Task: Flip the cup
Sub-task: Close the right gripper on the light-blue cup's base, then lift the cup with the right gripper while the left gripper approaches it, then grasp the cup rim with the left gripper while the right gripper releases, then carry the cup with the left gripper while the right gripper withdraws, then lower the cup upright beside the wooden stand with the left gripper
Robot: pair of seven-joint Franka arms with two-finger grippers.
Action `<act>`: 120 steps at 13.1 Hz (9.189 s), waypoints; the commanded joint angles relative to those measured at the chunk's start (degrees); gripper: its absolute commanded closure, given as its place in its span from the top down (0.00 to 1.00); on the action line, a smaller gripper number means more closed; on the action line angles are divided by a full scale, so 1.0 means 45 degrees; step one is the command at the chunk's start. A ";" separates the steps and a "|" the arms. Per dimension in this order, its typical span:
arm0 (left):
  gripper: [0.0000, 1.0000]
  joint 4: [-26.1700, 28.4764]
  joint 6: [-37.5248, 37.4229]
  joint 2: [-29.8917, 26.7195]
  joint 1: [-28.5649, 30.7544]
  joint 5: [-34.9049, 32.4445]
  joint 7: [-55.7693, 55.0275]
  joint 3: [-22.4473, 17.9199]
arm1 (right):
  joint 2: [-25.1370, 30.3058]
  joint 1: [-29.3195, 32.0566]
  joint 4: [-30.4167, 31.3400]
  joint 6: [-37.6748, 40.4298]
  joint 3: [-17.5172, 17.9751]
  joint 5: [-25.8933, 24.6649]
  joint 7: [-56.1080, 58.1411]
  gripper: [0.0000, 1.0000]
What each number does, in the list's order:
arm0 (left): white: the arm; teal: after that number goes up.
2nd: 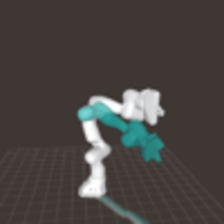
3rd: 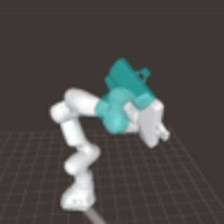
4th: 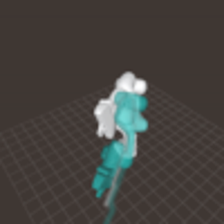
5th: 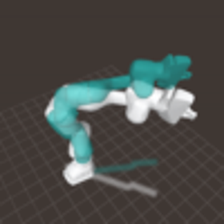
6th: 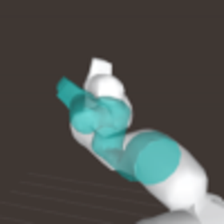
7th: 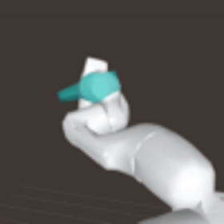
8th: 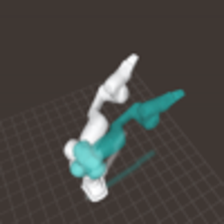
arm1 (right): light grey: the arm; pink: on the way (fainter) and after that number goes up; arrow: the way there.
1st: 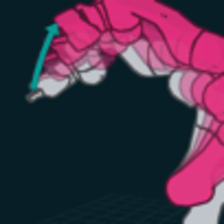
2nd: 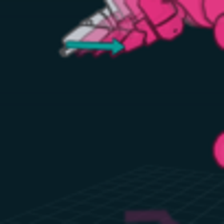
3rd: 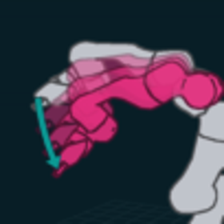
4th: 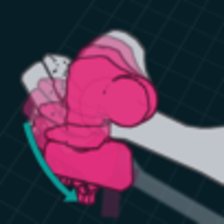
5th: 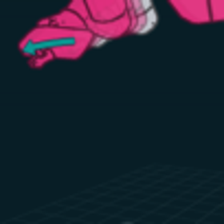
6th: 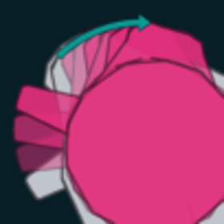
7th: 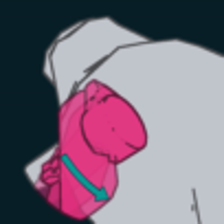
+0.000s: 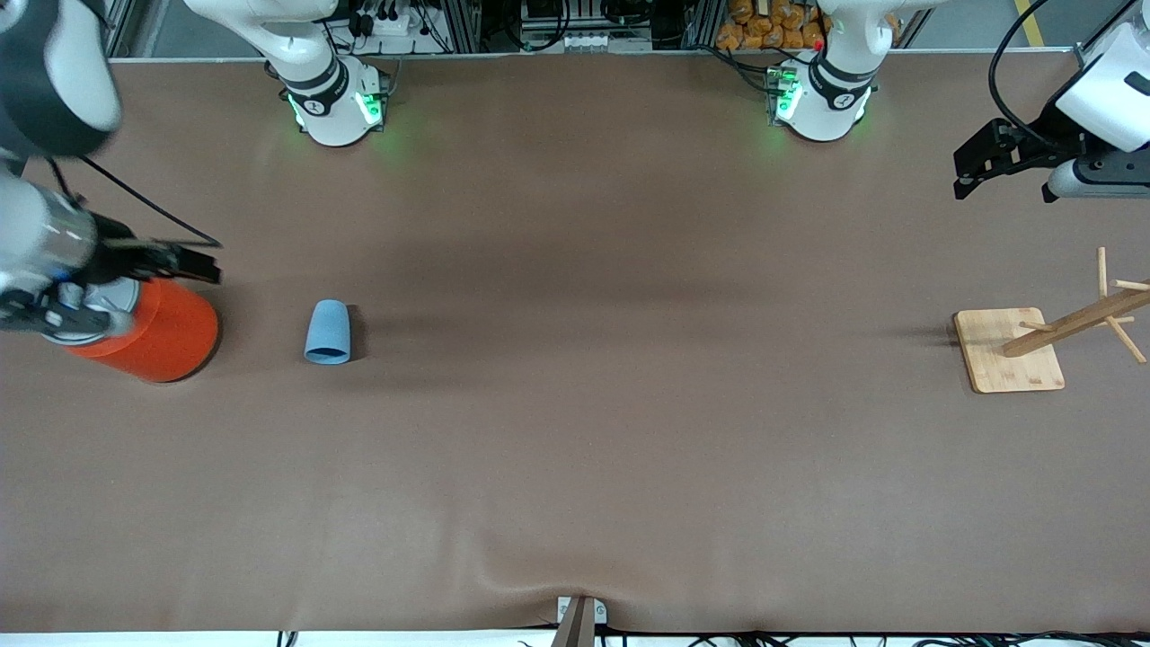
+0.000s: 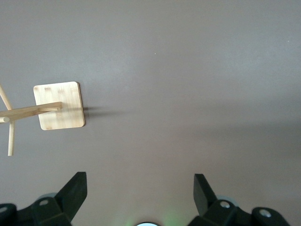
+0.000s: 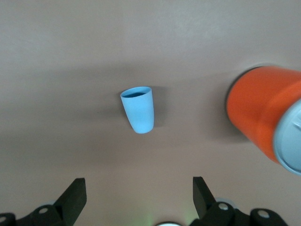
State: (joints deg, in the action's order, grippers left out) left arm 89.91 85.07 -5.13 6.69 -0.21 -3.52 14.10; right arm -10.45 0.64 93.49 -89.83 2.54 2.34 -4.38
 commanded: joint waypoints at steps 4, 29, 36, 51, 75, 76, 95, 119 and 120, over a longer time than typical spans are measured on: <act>1.00 -0.0018 -0.0212 -0.0090 0.0154 0.0223 0.0040 0.0069 | 0.0661 -0.0083 0.5502 -0.5355 -0.0017 0.0223 0.1456 1.00; 1.00 0.0392 0.2793 0.2640 -0.0294 0.1607 -0.0078 0.0986 | -0.3124 -0.2012 0.2318 -0.7460 0.1465 0.0886 0.2477 0.03; 1.00 0.0373 0.3850 0.4596 -0.0823 0.4536 -0.0195 0.1006 | -0.6833 -0.7070 -0.3777 -0.7478 0.1740 -0.0829 0.3277 0.00; 1.00 0.4139 0.4045 0.4890 0.1617 1.0608 0.3530 0.0968 | -1.0783 -1.2798 -0.6968 -0.7928 0.0080 -0.4289 0.1891 0.00; 1.00 0.8009 0.7696 0.7586 -0.0195 2.0318 1.3554 0.0987 | -0.3170 -0.5930 -0.5307 -0.1879 0.0333 -0.2629 0.1852 1.00; 1.00 0.8009 0.7950 0.7586 -0.0410 2.0398 1.3536 0.0987 | -0.2779 -0.5072 -0.5307 -0.1216 0.0354 -0.2648 0.1852 1.00; 0.00 0.7795 0.9163 0.8407 -0.2014 2.0379 1.4649 0.0967 | 0.2227 0.0211 -0.2198 0.0372 -0.0350 -0.0224 -0.0863 1.00; 0.00 0.5662 0.7933 0.2569 0.0935 0.1965 0.3165 0.0792 | 0.2381 0.0171 -0.2788 0.1779 -0.0271 -0.0871 0.0855 1.00; 0.00 0.5936 0.7933 0.2354 0.1244 0.1458 0.3126 0.0792 | 0.2381 0.0171 -0.2788 0.1857 -0.0271 -0.0871 0.0856 1.00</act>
State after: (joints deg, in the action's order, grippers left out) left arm 112.92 121.13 9.29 10.60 9.98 11.59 17.43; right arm 0.51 1.58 82.03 -82.80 1.47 -0.73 -1.30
